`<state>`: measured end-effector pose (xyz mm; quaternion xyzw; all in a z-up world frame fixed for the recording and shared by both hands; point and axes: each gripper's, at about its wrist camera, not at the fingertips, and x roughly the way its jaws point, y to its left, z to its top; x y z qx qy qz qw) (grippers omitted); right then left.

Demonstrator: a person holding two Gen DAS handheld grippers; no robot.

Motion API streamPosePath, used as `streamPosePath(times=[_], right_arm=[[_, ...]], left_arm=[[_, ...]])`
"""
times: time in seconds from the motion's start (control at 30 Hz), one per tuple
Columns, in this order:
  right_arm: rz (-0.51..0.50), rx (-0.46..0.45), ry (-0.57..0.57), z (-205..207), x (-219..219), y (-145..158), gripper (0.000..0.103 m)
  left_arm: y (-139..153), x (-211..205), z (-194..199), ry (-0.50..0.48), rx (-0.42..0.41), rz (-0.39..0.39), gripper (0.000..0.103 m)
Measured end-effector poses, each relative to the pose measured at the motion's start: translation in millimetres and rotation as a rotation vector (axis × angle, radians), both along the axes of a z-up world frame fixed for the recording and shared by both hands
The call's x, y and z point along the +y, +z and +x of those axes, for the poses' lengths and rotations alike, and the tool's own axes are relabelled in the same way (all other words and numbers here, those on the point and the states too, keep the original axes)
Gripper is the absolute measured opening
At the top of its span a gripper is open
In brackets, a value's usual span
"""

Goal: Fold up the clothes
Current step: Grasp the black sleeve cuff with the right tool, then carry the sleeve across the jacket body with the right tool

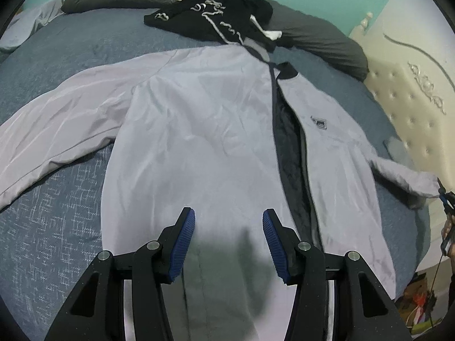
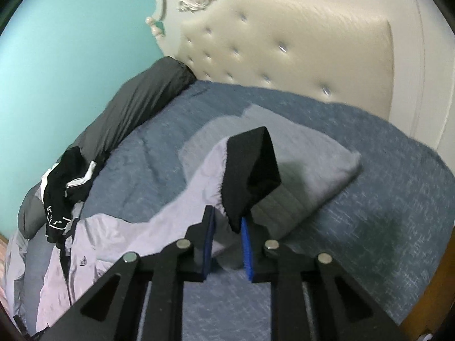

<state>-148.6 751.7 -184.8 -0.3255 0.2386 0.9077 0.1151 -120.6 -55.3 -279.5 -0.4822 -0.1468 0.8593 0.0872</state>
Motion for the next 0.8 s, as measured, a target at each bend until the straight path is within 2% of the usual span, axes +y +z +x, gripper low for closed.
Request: streamPosePath(times=[0.17,0.37,0.57,0.8], right_arm=[[0.018,0.047,0.067,-15.7,-29.6,29.3,0.015],[0.043,0.087,0.206,-44.8,-96.8,62.0,0.011],[0.059,0.117,0.38,-80.3,-193.4,92.1,0.008],[0.073,0.13,0.594,-110.0,-319.2,113.4,0.008]], left_arm=[[1.3,-1.1,-2.9,0.017,0.017,0.043,0.054],[-5.3,-9.4,0.6,0.04,0.024,0.103,0.054],[-8.8,-18.9,5.3,0.042,0.035,0.127,0.054],[-11.4,-36.2,15.4,0.043,0.047,0.14,0.054]])
